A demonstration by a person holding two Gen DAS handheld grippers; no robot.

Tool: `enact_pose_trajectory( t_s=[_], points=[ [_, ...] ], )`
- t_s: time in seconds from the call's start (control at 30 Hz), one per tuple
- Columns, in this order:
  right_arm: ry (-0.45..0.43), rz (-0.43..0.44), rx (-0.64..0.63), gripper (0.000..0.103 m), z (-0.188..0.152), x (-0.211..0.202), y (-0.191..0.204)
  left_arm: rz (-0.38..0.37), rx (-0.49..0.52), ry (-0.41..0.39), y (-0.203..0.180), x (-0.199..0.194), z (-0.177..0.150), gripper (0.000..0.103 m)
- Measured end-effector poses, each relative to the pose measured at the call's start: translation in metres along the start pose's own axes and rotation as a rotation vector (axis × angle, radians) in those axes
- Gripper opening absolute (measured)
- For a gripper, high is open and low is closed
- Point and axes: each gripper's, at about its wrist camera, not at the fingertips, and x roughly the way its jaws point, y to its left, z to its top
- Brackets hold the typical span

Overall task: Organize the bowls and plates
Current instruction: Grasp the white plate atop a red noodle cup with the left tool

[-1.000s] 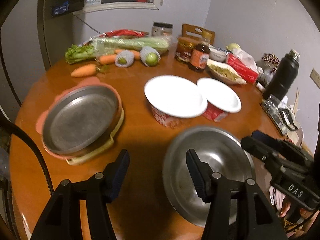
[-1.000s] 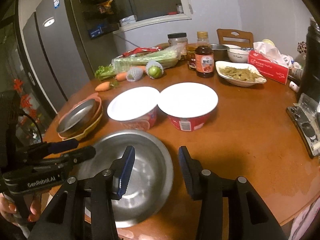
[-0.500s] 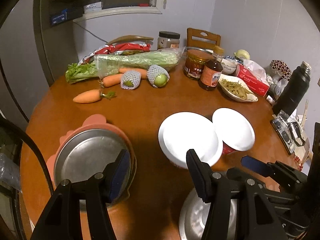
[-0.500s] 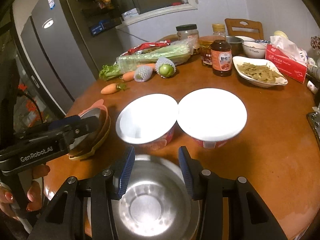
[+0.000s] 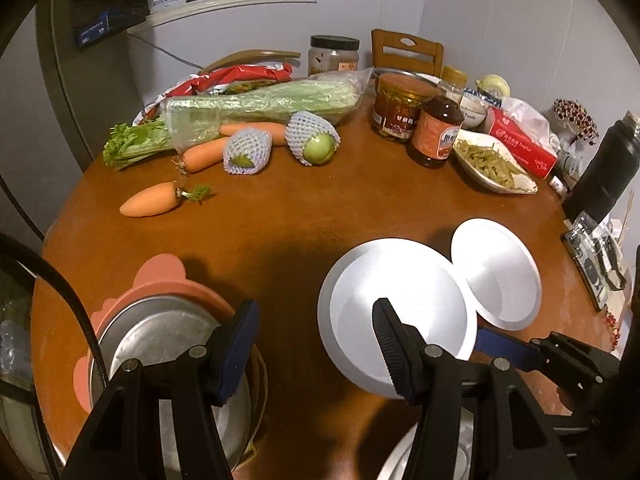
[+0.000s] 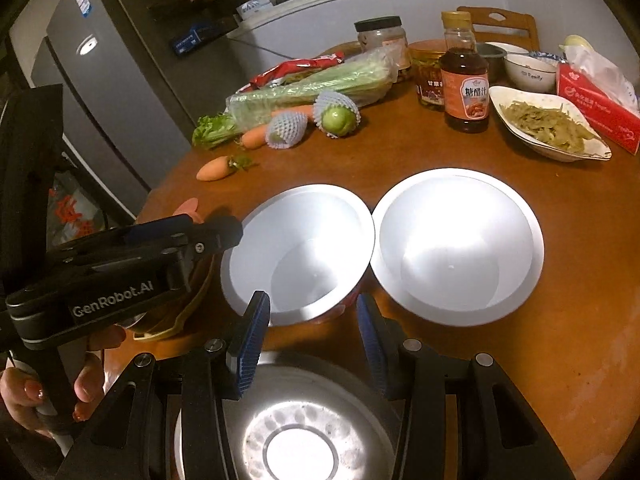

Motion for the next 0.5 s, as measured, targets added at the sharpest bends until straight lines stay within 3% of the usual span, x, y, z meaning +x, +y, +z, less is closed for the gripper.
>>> enact_pose_trajectory(
  t_s=[0.5],
  points=[
    [0.023,-0.036,-0.034,0.041,0.014,0.013,-0.001,-0.033,0.011,0.062,-0.013,0.028,0.007,0.058]
  ],
)
